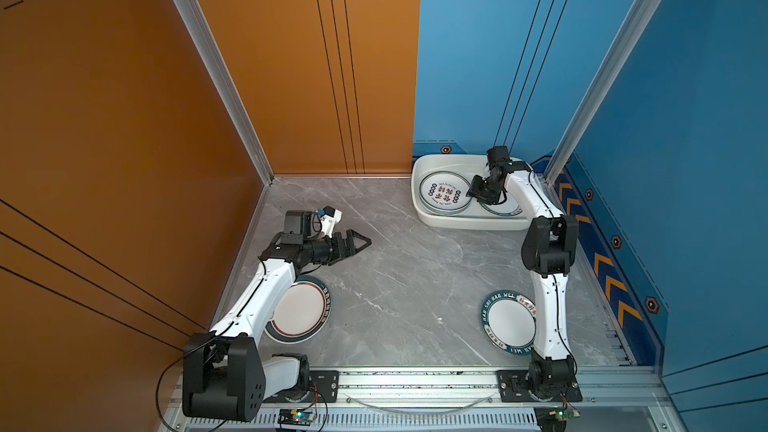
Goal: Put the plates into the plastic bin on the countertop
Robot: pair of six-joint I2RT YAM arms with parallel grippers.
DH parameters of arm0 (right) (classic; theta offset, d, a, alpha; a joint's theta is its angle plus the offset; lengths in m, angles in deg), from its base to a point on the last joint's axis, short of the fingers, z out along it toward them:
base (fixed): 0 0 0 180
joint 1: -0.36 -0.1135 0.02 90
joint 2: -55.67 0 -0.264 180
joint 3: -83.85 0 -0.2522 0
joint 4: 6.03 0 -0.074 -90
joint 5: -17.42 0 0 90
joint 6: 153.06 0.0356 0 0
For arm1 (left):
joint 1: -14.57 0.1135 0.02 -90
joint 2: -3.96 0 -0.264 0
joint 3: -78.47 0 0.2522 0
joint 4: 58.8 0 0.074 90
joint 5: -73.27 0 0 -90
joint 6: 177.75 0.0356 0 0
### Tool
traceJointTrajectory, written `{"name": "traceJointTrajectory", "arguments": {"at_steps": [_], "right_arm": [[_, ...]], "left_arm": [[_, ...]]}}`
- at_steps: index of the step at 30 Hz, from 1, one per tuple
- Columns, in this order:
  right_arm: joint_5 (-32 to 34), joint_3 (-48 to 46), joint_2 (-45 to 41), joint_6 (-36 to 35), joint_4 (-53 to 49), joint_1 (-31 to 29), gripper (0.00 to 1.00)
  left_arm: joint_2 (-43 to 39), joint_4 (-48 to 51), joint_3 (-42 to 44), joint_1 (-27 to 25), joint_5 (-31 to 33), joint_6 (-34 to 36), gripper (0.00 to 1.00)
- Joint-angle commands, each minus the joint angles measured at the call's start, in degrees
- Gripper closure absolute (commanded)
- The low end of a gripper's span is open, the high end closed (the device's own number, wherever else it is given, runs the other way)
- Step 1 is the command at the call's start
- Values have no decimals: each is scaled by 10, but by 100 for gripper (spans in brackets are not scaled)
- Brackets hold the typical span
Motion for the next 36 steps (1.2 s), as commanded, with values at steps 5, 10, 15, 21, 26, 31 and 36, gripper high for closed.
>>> {"name": "traceJointTrajectory", "arguments": {"at_steps": [5,10,15,21,26,31,36], "right_arm": [[2,-42,-131,-14,-8,23,51],[-2,-129,-196,-19,5,47,51],[-18,-230,-252,-12,45,71,50],[-31,-315,-294,-13,71,90,50],[-40,-360,-318,-13,87,104,50],[-46,-384,-331,-15,95,115,50],[-50,-399,-336,-14,102,119,50]], "left_arm": [[43,5,-56,-154,95,-4,2],[116,-88,-66,-265,138,-54,1],[234,-140,-133,-358,166,-69,1],[373,-150,-243,-436,152,-74,10],[458,-134,-319,-476,134,-68,21],[504,-109,-365,-502,129,-59,30],[528,-101,-385,-514,126,-56,37]]}}
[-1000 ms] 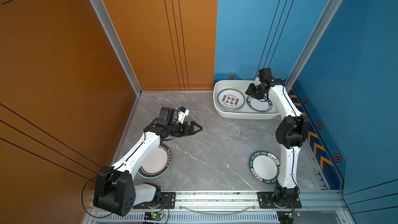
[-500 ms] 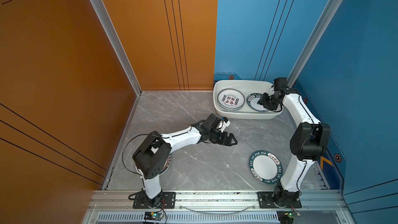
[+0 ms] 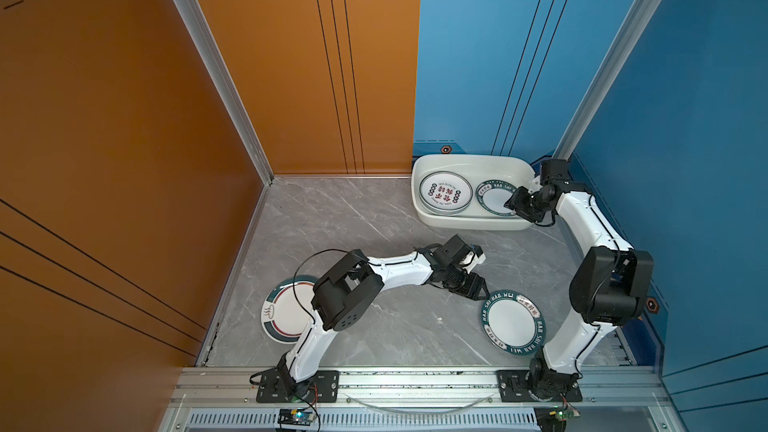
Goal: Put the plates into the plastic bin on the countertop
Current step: 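Reach the left gripper to the green-rimmed plate and grasp its edge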
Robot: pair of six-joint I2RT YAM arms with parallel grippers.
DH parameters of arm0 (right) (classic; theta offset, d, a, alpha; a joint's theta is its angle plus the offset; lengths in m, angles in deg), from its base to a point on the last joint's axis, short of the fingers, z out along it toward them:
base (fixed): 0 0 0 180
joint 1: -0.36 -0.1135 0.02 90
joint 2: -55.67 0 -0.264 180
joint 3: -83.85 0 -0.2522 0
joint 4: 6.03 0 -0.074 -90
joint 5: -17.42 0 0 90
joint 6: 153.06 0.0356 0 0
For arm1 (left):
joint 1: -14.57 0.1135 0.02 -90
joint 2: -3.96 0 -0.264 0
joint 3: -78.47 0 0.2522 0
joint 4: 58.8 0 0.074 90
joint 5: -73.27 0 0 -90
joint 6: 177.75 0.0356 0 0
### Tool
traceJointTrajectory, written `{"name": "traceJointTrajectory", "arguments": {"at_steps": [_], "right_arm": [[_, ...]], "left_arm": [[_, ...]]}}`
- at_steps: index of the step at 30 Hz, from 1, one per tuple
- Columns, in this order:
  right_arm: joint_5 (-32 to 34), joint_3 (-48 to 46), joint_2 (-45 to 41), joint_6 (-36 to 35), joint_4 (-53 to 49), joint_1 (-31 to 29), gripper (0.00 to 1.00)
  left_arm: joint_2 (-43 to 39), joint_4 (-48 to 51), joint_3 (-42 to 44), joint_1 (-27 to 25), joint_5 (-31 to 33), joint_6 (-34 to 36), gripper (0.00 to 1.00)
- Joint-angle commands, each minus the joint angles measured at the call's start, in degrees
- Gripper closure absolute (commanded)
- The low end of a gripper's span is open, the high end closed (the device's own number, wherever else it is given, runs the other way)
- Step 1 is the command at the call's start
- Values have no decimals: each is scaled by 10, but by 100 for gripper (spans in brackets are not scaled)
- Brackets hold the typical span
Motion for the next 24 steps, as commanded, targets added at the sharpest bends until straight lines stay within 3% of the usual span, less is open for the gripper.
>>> {"name": "traceJointTrajectory", "arguments": {"at_steps": [1,24], "right_arm": [[-9,-16,-17,-7,11,2,50],[-16,-32,-18,-11,16,7,50]], "left_arm": [[20,19,-25,-7,-17,8,38],[114,120,-115,-35,-39,20,65]]}}
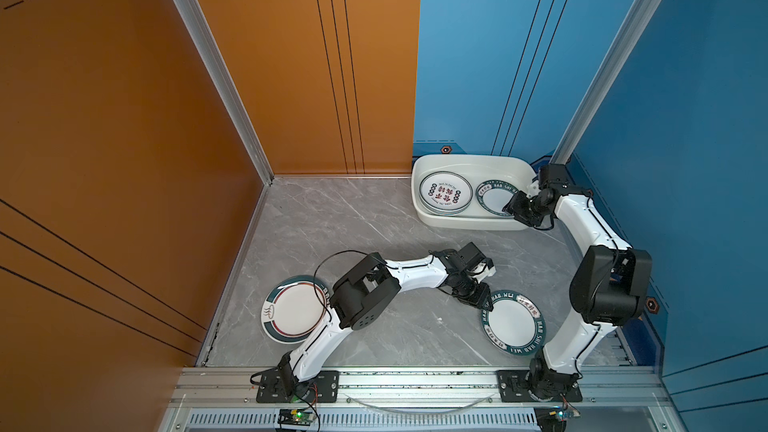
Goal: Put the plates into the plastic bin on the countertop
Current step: 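Reach the left gripper to the green-rimmed plate and grasp its edge, then drag the green-rimmed plate toward the right gripper with the left gripper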
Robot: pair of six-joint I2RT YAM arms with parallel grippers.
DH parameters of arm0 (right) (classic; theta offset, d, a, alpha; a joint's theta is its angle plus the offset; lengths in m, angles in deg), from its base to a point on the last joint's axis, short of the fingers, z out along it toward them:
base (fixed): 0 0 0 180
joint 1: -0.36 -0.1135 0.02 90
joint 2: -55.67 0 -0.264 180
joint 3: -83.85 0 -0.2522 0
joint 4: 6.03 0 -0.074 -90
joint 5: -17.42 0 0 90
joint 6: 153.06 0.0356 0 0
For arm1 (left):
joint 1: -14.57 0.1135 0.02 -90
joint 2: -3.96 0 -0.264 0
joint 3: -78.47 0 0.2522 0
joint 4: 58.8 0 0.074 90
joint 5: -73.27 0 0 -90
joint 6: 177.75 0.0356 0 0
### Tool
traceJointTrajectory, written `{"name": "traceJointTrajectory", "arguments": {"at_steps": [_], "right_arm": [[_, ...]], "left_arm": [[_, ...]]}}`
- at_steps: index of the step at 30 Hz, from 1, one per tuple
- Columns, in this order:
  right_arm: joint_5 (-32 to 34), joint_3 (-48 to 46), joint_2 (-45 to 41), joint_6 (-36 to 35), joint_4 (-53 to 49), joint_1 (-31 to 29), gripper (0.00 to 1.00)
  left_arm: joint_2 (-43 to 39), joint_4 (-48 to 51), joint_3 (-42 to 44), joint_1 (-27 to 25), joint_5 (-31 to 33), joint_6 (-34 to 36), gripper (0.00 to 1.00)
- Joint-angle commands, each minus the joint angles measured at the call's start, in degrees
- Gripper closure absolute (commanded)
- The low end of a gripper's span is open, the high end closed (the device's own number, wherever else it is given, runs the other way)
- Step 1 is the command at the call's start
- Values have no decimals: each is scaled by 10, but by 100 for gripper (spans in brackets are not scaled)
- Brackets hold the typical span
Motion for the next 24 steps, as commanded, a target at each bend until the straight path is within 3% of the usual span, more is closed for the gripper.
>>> {"name": "traceJointTrajectory", "arguments": {"at_steps": [1,17,23,24], "right_arm": [[-4,-7,-18,-9,7,6,50],[-4,-14,-25,-11,6,9,50],[-7,-20,-31,-12,8,9,50],[-9,-23,-33,-13,10,9,50]], "left_arm": [[30,40,-15,-8,-5,14,67],[60,42,-29,-5,-12,13,85],[59,42,-24,4,-7,14,94],[57,42,-22,7,-7,15,99]]}}
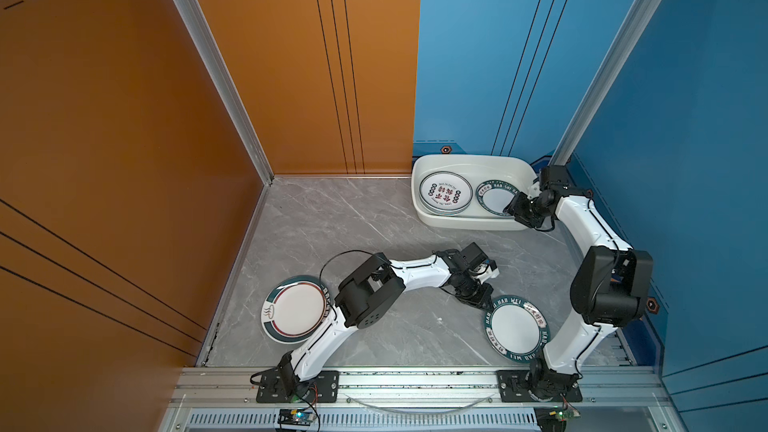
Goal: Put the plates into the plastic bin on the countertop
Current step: 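Drag the green-rimmed plate toward the right gripper with the left gripper, then tilt the plate up with left gripper while right grasps its rim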
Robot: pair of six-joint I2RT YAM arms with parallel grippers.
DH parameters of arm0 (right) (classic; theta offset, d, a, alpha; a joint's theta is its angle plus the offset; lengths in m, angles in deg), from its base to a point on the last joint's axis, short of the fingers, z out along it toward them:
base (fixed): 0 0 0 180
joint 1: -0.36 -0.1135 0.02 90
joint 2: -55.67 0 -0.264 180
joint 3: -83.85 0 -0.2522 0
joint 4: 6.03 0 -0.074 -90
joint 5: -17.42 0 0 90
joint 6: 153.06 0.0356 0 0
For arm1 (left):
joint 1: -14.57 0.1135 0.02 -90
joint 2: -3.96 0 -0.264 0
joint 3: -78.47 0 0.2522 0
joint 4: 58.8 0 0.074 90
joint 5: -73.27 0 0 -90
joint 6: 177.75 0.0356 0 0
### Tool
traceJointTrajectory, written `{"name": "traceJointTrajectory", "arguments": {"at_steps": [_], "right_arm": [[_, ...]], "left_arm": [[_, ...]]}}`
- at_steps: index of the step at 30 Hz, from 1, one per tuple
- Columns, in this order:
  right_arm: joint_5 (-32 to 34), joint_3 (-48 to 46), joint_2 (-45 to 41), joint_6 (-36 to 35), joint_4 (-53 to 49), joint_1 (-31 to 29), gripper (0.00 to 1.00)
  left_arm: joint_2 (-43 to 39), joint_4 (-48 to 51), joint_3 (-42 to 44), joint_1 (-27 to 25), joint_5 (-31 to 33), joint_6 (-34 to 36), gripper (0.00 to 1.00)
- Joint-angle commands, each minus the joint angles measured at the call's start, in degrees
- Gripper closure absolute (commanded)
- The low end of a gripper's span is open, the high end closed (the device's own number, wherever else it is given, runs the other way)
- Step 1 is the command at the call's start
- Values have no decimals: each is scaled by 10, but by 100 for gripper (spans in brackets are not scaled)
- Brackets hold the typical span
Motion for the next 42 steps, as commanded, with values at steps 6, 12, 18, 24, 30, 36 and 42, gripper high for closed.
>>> {"name": "traceJointTrajectory", "arguments": {"at_steps": [6,12,18,24,30,36,42], "right_arm": [[-35,-27,-36,-15,29,6,50],[-98,-55,-57,-5,87,5,49],[-180,-98,-76,18,176,-1,47],[-245,-133,-81,32,237,-20,38],[-274,-171,-80,44,281,-31,29],[-313,-190,-77,32,303,-61,28],[-343,-183,-69,4,293,-107,28]], "left_arm": [[-6,39,36,37,36,27,100],[-88,22,110,100,40,23,100],[-200,3,207,179,31,17,100],[-297,-12,290,256,13,13,100],[-380,-29,347,320,-24,0,100],[-431,-30,366,372,-59,-10,100],[-448,-31,361,411,-85,-20,100]]}}
